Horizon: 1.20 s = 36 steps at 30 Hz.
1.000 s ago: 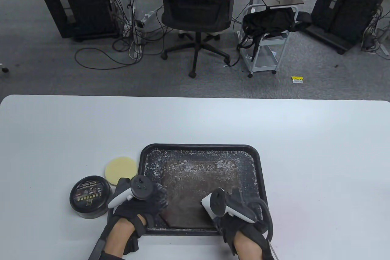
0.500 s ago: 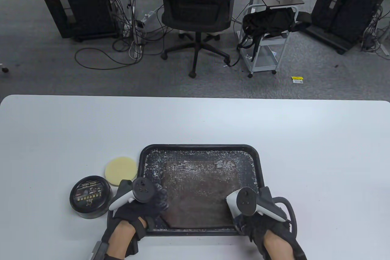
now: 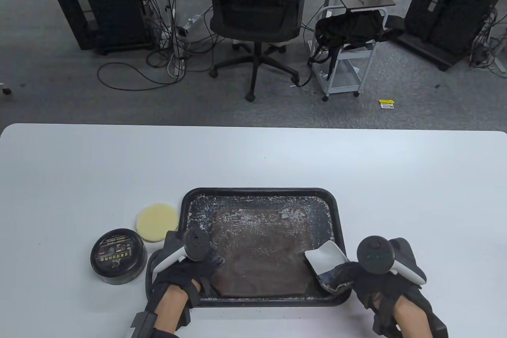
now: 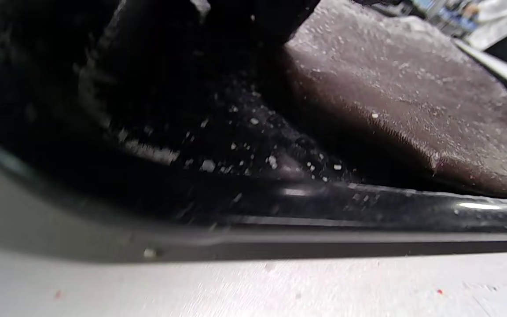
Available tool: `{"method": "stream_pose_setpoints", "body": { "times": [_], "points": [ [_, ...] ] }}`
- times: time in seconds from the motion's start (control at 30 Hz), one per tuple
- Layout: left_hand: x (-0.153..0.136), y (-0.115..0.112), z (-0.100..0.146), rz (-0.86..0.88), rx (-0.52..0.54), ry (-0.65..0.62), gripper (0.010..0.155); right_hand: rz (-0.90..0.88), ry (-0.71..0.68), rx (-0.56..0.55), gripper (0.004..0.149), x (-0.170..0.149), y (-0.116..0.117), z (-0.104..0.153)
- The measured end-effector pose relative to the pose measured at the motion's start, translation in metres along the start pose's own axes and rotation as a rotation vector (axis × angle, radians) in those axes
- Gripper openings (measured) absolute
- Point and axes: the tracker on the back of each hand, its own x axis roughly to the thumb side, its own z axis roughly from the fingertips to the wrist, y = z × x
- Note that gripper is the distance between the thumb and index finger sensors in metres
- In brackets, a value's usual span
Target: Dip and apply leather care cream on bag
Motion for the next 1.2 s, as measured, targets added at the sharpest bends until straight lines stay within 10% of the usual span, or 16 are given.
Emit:
{"method": "stream_pose_setpoints", "body": {
  "times": [0.23, 0.77, 1.2],
  "points": [
    [0.055, 0.019, -0.01, -0.315, -0.192, 0.223, 0.064, 0.066, -0.002, -0.294, 0.048, 0.003, -0.008, 0.019],
    [0.247, 0.007, -0.033, -0.64, 0.24, 0.132, 0.07, 0.035, 0.127, -0.517, 0.048, -0.02, -0.02, 0.039],
    [0.267, -0.032, -0.072, -0.578, 0.007, 0.25, 0.082, 0.042, 0.221, -0.505, 0.048, -0.027, -0.017, 0.037]
  ]
}}
